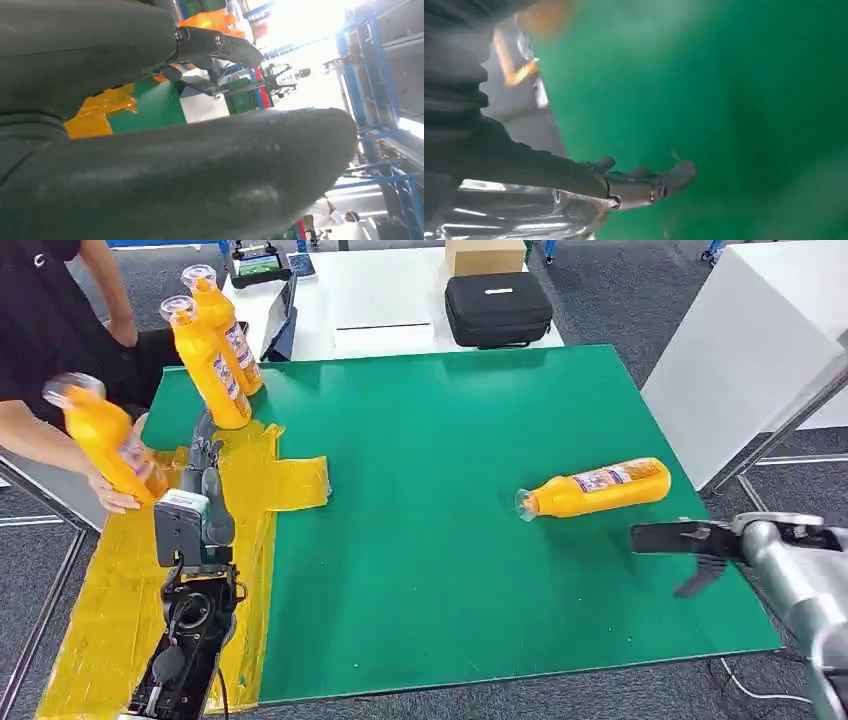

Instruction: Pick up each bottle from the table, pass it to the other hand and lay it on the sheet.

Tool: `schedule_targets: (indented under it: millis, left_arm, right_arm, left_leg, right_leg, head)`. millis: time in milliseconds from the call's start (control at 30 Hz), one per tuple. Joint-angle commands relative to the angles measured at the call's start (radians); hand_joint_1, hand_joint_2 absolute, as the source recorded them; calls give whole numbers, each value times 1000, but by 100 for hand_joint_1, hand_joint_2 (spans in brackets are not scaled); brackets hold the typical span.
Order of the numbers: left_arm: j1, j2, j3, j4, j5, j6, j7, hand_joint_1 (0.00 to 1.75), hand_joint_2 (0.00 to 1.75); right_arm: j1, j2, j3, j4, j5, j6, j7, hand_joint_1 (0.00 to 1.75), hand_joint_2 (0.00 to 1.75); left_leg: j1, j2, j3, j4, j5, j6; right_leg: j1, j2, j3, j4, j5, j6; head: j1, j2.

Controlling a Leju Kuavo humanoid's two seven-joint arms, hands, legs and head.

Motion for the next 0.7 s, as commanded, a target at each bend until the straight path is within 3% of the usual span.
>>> schedule_targets:
  millis: [33,167,367,433,500,533,567,667,700]
  left_arm:
    - [-34,39,2,58,29,3,11,0,0]
    - [-36,36,1,60,29,0,11,0,0]
    - [-38,36,0,61,29,-1,11,0,0]
    - [-45,47,2,78,53,-24,-17,0,0]
    - [-47,71,13,75,90,-46,-45,0,0]
    - [-42,77,18,70,97,-49,-51,0,0]
    - [-28,81,31,59,104,-53,-60,0,0]
    - [-26,62,44,70,101,-55,-66,0,0]
    - [-10,43,49,62,88,-47,-76,0,0]
  right_arm:
    - [-230,-523,220,-781,-371,359,128,0,175]
    - [-226,-527,289,-772,-434,289,184,0,175]
    - [-242,-540,316,-773,-489,276,165,0,175]
    - [-309,-716,332,-956,-887,320,75,0,175]
    - [-306,-835,271,-1111,-1166,261,-28,0,175]
    - [-303,-838,251,-1113,-1211,236,-61,0,0]
    - [-277,-794,203,-1048,-1253,131,-88,0,0]
    - [-276,-588,95,-778,-1121,101,-39,0,0]
    - [-332,-458,89,-606,-949,23,32,0,175]
  left_leg:
    - [-5,2,-4,0,0,1]
    - [-1,7,2,0,-3,-1]
    - [-1,8,1,0,-3,-2]
    - [-2,5,-2,-1,-1,0]
    - [-2,3,-1,3,-3,-2]
    - [-4,0,-2,2,-2,-1]
    - [-4,0,-2,1,0,1]
    - [-1,6,1,-1,-1,2]
    - [1,10,0,0,-2,1]
  right_leg:
    - [-5,0,-6,3,-1,1]
    - [0,3,1,-1,-2,-1]
    - [0,3,1,-1,-1,-1]
    - [-1,2,-2,-1,0,1]
    - [-1,-3,-1,4,-4,0]
    - [-3,-5,-3,5,-4,1]
    - [-4,-3,-4,2,-2,2]
    - [0,3,1,-2,1,2]
    - [2,7,0,-3,2,3]
  head:
    - [0,0]
    - [1,0]
    - [1,0]
    - [1,0]
    - [1,0]
    - [1,0]
    - [1,0]
    - [0,0]
    - [1,0]
